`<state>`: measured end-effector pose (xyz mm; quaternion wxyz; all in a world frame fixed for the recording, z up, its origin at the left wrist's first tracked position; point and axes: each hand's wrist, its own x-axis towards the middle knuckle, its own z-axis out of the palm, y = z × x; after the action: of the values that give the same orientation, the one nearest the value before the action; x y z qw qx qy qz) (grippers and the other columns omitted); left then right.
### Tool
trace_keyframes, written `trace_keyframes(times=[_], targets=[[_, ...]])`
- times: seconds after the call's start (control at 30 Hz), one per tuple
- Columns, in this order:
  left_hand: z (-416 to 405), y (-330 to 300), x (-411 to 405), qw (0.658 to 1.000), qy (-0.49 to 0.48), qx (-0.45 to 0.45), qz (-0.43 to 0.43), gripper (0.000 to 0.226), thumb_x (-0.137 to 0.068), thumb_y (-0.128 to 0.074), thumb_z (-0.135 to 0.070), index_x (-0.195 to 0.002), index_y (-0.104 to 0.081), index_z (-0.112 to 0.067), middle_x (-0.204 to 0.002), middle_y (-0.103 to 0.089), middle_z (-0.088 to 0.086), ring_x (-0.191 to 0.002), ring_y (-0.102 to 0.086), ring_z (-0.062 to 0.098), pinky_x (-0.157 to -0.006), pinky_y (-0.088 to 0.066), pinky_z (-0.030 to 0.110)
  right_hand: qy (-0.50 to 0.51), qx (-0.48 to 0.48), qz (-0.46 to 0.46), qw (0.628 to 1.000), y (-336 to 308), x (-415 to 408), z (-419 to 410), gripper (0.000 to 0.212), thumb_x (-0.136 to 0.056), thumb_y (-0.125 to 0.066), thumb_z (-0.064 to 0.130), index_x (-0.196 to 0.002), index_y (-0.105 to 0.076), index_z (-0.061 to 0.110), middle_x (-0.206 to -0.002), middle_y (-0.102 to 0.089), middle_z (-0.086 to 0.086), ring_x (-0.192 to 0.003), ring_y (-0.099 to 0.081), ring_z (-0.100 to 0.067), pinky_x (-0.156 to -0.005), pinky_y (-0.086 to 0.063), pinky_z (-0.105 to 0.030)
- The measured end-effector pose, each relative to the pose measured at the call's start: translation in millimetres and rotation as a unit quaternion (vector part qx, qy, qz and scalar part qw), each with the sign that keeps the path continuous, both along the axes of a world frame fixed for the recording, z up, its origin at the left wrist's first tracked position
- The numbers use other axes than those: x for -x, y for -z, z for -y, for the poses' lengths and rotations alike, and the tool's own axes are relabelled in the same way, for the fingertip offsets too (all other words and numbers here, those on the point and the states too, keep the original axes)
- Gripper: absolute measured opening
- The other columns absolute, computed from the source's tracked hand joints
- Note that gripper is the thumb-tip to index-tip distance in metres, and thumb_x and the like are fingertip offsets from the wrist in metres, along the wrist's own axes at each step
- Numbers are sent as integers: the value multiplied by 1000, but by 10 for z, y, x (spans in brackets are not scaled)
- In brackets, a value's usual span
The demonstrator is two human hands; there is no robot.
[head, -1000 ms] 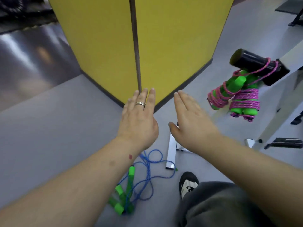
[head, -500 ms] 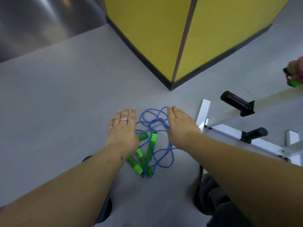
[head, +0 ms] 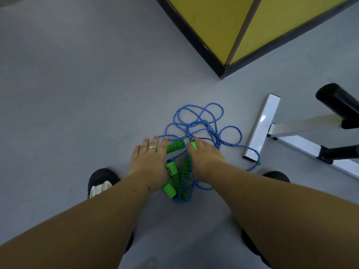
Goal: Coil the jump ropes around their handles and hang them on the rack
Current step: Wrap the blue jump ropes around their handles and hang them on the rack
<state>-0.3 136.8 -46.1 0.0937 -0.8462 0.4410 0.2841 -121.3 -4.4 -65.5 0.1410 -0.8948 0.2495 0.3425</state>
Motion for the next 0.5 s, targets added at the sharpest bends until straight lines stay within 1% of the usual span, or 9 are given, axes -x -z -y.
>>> trace_keyframes(times=[0.1, 0.2, 0.27, 0.33, 0.4, 0.5], targets=[[69, 61, -39, 1000, 14, -16, -5, 87, -94, -46, -30, -162, 8, -27, -172, 4, 3, -158, 3, 31, -126, -6, 47, -3, -29, -37, 999, 216, -59, 22, 109, -81, -76, 35, -160, -1, 22, -168, 4, -12, -153, -9, -33, -122, -20, -48], [111, 81, -81, 999, 21, -38, -17, 89, -94, -47, -29, -161, 13, -28, -172, 8, 2, -158, 7, 30, -127, -4, 48, 3, -60, -73, 995, 392, -99, 14, 110, -79, -78, 39, -160, -4, 26, -168, 4, -10, -150, -17, -37, -117, -27, -52], [141, 95, -94, 999, 30, -37, -20, 92, -94, -49, -27, -161, 13, -27, -172, 8, 4, -158, 8, 31, -127, -3, 49, 7, -70, -101, 992, 469, -125, -3, 111, -79, -80, 41, -159, -4, 30, -168, 3, -6, -146, -23, -37, -112, -33, -54], [169, 107, -83, 999, 36, -21, -17, 92, -94, -50, -27, -161, 12, -28, -172, 6, 4, -158, 7, 31, -127, -4, 49, 12, -77, -121, 990, 526, -165, -21, 111, -77, -82, 41, -158, -7, 34, -168, 3, -3, -145, -25, -37, -108, -37, -55], [178, 108, -65, 999, 39, -5, -10, 91, -95, -50, -28, -161, 11, -28, -172, 4, 3, -158, 5, 31, -127, -4, 48, 25, -89, -128, 988, 573, -215, -33, 105, -79, -80, 39, -157, -10, 35, -167, 4, -1, -144, -25, -38, -108, -39, -56], [159, 79, -45, 999, 42, -1, -21, 93, -94, -51, -27, -161, 13, -29, -172, 7, 2, -158, 8, 30, -127, -2, 48, 39, -97, -120, 987, 622, -261, -13, 88, -87, -69, 31, -157, -15, 31, -167, 1, 2, -141, -30, -37, -108, -41, -54]])
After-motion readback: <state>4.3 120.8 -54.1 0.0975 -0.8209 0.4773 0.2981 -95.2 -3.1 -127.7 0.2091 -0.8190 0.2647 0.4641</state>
